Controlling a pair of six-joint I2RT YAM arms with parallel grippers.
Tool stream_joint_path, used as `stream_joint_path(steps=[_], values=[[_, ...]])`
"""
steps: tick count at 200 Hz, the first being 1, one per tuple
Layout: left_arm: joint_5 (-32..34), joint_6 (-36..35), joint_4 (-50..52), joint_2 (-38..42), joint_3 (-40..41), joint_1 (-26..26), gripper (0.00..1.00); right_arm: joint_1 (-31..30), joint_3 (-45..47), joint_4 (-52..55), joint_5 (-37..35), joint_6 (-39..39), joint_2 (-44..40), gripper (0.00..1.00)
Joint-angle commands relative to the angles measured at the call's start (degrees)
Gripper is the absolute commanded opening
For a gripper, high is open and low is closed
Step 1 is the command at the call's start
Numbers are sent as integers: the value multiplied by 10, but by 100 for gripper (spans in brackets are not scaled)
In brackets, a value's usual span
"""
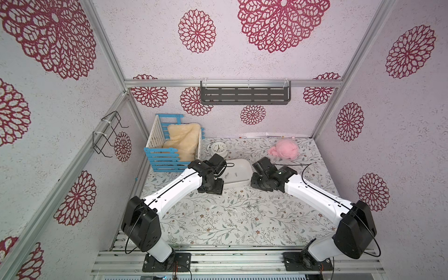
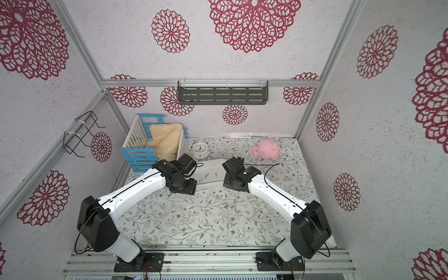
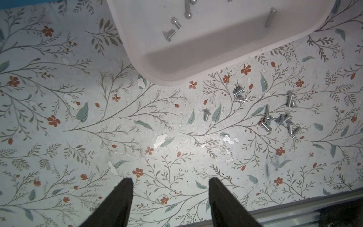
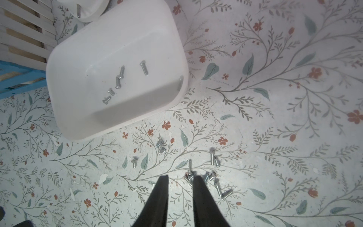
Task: Put the screws on the desktop into the storage box
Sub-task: Pick up the screw from the center of the board.
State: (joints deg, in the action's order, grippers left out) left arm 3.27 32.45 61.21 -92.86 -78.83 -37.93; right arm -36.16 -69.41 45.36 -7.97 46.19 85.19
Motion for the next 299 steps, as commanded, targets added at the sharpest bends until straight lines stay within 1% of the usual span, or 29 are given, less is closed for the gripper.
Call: stream_joint_path(steps=[1,28,48,91,120,144,200,250,276,281,299], values=[[-14,15,-27,-10,-5,-16,63,3,6,-3,-19,19,-44,26],[-26,21,-41,-23,-2,-30,51,4,15,13,-29,25,-69,27],[-28,23,-49,-36,-1,-40,49,11,18,26,-37,28,-87,27],[-34,24,-66,-78,-13,-54,49,39,23,36,-39,31,-123,27],[-37,20,-70,-111,-33,-57,49,61,23,42,-32,28,-132,28],[-43,15,-76,-131,-33,-57,49,70,23,40,-31,27,-135,28],[-60,16,-110,-161,-5,-59,47,75,32,42,-27,26,-142,28],[-65,13,-116,-191,-3,-61,45,82,45,40,-21,21,-152,28],[-67,13,-125,-191,3,-61,44,84,45,39,-21,21,-154,28],[-67,12,-125,-212,3,-61,44,84,45,39,-21,21,-154,28],[-68,10,-128,-219,3,-61,44,85,45,37,-19,22,-154,28]])
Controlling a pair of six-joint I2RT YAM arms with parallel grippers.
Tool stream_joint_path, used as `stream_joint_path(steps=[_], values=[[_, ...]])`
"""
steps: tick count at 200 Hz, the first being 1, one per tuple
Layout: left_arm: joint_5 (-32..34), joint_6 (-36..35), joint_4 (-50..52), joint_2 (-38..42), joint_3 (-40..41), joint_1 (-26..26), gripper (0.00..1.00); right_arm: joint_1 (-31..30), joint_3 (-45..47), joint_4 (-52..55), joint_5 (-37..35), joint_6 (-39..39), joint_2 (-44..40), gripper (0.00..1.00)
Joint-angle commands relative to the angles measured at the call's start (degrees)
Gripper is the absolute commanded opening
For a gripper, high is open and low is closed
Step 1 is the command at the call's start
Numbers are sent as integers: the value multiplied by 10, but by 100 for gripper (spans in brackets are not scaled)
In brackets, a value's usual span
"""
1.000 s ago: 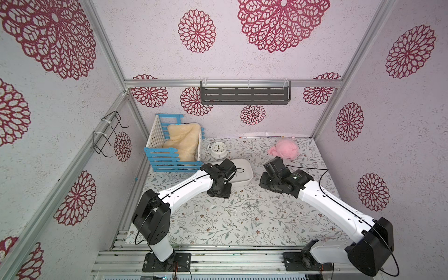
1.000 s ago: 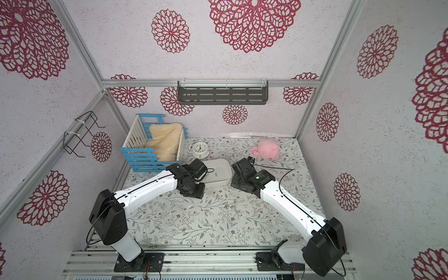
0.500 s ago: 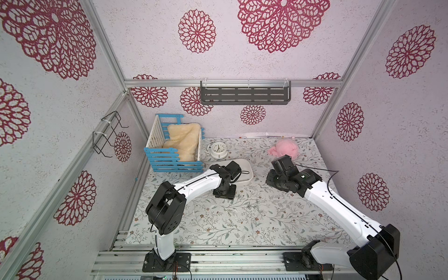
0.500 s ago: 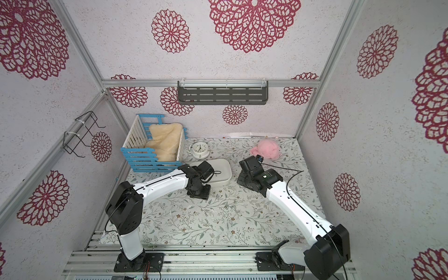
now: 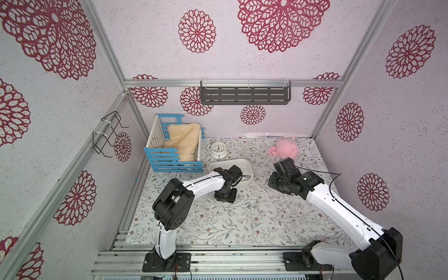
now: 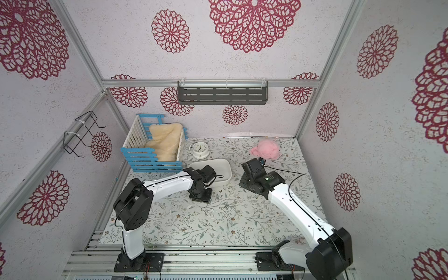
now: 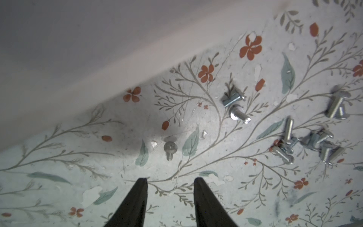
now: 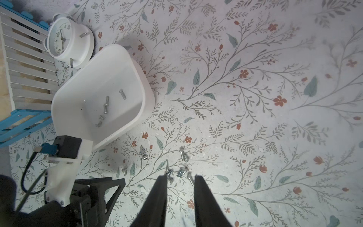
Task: Put the screws on the desktop into the storage box
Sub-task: Pick up the screw from the center of the board.
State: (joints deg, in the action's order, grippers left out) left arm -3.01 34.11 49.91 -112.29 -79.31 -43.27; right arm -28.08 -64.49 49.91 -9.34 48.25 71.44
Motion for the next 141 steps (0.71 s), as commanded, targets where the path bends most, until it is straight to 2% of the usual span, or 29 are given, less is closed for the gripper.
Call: stream_joint_path(steps=[1,100,141], values=[[-5,-7,-15,-25,8,-7,44,4,-5,-9,-5,1,-16,28],[1,-17,-15,-53,-6,-8,41,5,-6,-10,-2,3,-17,28],[23,-17,-14,-23,1,-8,43,5,-6,-14,0,3,-16,28]])
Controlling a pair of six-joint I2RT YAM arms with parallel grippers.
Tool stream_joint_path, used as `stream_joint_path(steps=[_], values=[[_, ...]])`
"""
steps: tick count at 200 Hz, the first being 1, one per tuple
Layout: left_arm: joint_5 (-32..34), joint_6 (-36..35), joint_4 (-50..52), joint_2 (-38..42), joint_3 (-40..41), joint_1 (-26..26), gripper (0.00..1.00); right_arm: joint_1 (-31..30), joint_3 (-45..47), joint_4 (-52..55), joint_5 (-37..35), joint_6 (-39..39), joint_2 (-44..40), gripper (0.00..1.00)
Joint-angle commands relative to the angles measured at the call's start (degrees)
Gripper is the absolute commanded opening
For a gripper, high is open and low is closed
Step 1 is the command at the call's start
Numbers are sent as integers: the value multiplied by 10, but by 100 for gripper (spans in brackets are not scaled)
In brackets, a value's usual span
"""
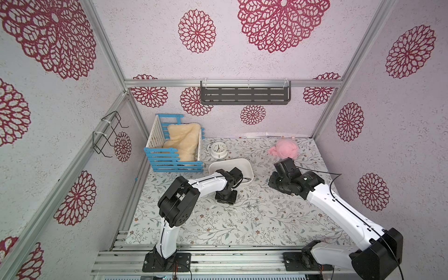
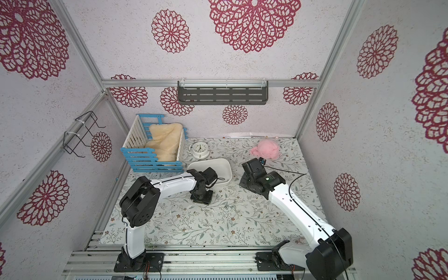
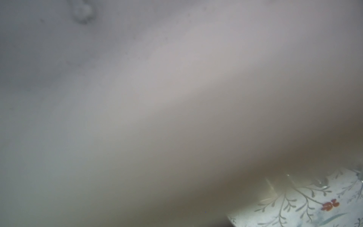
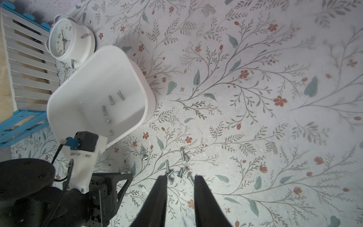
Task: Put the screws on the desktop into the storage box
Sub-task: Pick up the screw from the center of the board.
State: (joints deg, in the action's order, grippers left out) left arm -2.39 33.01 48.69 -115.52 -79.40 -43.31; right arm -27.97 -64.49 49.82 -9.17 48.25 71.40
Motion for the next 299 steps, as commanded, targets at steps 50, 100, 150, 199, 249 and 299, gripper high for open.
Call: stream_joint_path(steps=[50,100,150,199,249,299], values=[[48,-1,-2,60,17,-22,44,4,-5,-16,-1,2,-12,28],[71,8,-25,52,35,-38,42,4,-6,-14,-1,3,-16,28],[111,14,-41,39,34,-45,38,4,-6,-11,-3,3,-21,28],[118,21,-55,5,34,-53,37,4,-4,-16,-1,-1,-15,28],[122,22,-61,-8,33,-56,35,5,-2,-21,3,-1,-12,28],[115,22,-61,-3,45,-56,27,5,-4,-22,4,-1,-9,28]])
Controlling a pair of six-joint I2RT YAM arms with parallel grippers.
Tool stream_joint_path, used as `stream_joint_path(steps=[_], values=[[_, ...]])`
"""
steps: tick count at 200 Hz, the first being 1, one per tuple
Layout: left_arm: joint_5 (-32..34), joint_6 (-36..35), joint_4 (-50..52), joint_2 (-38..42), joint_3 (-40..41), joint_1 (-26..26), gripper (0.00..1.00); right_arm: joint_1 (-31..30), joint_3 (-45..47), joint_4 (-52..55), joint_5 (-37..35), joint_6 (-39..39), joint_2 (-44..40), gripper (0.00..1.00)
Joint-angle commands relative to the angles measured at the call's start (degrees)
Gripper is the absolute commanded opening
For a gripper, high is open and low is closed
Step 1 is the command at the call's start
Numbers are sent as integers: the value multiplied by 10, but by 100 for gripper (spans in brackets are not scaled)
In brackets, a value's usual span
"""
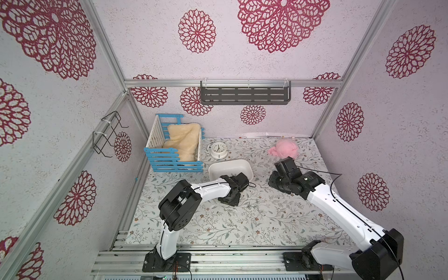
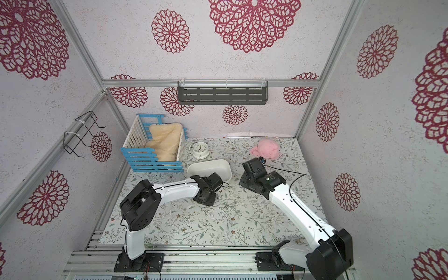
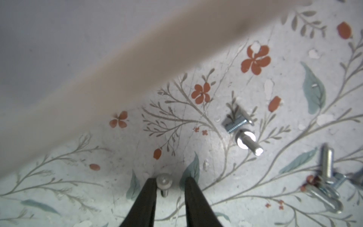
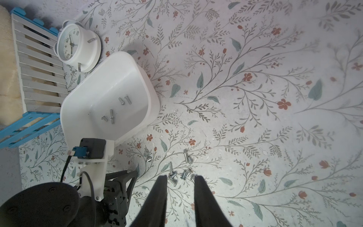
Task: Put the screws on the desktop into the storage box
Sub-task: Pick up the screw from the center of the board.
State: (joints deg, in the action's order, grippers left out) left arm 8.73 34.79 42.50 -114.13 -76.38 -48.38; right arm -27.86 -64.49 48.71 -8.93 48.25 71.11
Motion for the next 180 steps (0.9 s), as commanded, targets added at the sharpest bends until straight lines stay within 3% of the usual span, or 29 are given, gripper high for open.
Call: stream_joint_path(steps=[1,94,180], values=[[3,4,1,-16,15,-6,27,4,-4,-12,2,0,-6,28],[2,1,17,10,20,-6,14,3,-5,-18,12,2,-1,28],[-4,5,81,130,-10,-15,12,4,-11,-24,20,3,7,28]])
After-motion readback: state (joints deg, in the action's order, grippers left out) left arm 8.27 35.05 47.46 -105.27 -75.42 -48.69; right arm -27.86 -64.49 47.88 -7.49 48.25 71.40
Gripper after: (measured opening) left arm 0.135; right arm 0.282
